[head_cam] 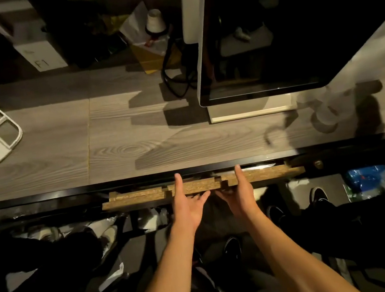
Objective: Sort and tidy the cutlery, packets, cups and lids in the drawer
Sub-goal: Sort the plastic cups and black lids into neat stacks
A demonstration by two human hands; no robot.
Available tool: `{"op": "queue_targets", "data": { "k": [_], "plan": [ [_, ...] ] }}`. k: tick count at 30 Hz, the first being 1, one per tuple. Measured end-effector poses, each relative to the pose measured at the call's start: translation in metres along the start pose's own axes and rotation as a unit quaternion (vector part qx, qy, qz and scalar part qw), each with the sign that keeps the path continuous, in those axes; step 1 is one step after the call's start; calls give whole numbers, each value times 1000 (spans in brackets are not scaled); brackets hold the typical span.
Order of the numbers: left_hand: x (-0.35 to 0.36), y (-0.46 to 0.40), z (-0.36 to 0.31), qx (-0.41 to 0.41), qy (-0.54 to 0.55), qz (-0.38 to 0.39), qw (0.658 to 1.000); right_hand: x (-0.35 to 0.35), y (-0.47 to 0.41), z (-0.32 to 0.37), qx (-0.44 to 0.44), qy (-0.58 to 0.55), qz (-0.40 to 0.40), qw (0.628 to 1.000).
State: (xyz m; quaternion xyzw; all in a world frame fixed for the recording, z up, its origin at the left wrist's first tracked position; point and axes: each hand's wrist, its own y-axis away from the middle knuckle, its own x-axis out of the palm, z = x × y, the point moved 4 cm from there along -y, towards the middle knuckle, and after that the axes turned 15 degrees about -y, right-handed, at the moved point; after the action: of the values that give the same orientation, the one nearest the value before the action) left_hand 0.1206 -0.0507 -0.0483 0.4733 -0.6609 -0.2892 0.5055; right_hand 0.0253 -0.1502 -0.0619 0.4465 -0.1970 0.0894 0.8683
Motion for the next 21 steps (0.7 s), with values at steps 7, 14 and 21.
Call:
{"op": "queue_targets", "data": {
  "k": [7, 14, 21],
  "plan": [
    [23, -25, -20, 2, -21, -25, 999, 27, -29, 12, 11, 21, -33, 999],
    [29, -41, -25, 24, -13, -103, 994, 35, -42, 10, 6, -14, -75, 997],
    [27, -41, -21, 36, -4, -119, 992, 35, -44, 9, -4, -35, -64, 997]
  ]
}}
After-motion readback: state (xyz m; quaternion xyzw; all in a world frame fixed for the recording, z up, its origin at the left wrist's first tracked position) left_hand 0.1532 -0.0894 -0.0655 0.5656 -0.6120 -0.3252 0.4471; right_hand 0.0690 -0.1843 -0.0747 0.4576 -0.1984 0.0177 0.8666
